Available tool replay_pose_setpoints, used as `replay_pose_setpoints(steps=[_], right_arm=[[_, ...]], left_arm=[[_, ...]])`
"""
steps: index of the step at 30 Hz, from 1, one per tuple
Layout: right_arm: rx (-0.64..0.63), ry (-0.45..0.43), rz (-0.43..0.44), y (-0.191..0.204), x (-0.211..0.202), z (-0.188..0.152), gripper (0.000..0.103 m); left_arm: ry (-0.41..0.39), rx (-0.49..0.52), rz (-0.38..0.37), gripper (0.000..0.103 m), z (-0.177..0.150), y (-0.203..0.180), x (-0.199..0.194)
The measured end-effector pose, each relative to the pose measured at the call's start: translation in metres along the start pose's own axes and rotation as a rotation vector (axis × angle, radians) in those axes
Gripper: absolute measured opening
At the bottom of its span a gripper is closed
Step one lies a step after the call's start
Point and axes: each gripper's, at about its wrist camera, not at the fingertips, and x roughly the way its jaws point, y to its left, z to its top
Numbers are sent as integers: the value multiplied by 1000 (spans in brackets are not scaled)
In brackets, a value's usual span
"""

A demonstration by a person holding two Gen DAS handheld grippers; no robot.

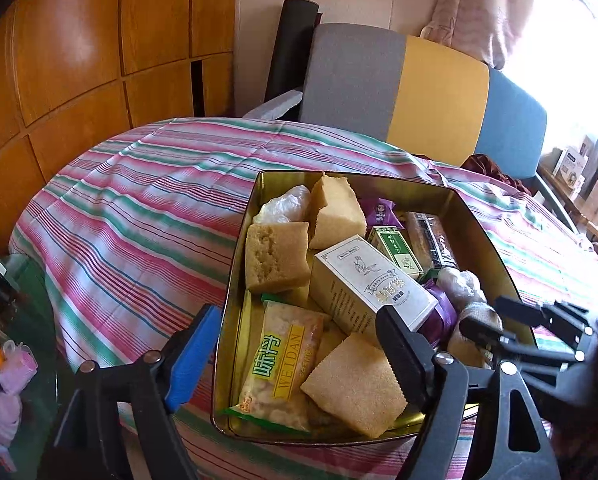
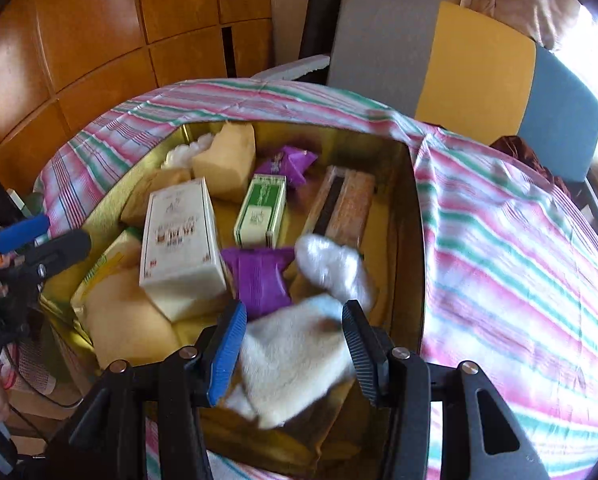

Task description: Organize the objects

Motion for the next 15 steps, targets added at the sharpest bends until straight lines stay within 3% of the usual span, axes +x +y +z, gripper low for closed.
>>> replay_pose_setpoints(steps=[7,15], right_arm=[[70,-104,-123,2,-26,-8,51],[196,-176,-201,-11,-55,-13,51]], left_arm=[[-39,-8,37,101,0,-4,-11],[-38,6,25,103,-5,-13,-20]])
